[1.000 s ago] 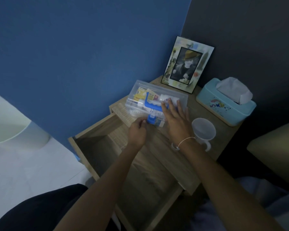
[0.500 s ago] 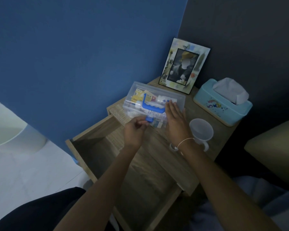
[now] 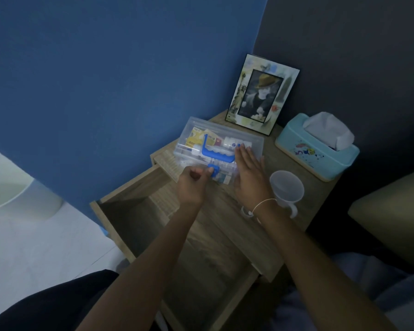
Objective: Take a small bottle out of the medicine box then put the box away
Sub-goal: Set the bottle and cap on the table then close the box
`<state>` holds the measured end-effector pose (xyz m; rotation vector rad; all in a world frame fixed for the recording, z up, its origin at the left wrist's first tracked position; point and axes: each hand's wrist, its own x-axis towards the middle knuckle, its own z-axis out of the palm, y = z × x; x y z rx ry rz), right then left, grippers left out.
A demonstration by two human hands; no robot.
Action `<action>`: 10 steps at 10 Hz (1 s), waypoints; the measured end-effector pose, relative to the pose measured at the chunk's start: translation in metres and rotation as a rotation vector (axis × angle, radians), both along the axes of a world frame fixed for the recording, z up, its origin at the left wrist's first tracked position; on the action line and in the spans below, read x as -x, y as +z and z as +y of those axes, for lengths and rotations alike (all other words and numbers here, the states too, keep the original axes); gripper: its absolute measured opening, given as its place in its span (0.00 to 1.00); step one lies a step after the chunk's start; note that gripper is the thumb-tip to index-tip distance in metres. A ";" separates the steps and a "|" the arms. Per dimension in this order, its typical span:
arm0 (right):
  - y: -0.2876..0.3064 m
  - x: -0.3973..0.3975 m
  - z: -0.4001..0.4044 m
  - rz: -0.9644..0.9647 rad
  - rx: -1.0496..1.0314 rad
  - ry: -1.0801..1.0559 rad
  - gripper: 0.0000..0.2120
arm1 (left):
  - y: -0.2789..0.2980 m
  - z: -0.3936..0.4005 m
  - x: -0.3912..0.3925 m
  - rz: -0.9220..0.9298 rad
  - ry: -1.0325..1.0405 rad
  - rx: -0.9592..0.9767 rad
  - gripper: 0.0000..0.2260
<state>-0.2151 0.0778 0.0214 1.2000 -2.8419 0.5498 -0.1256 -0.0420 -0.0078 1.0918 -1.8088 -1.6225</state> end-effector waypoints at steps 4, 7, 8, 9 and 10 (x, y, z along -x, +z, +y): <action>-0.007 -0.003 -0.006 0.048 0.067 -0.065 0.32 | 0.000 0.001 -0.006 0.090 -0.005 -0.275 0.09; -0.011 -0.001 -0.004 0.054 0.100 -0.056 0.32 | 0.002 -0.001 -0.010 0.158 -0.033 -0.259 0.10; -0.012 -0.001 -0.004 0.058 0.099 -0.053 0.32 | 0.004 0.001 -0.007 0.142 -0.009 -0.252 0.10; -0.012 -0.001 -0.004 0.062 0.108 -0.052 0.31 | 0.009 0.001 0.000 0.179 0.013 -0.270 0.08; -0.012 -0.001 -0.005 0.069 0.114 -0.050 0.31 | 0.010 0.001 0.000 0.192 0.008 -0.267 0.08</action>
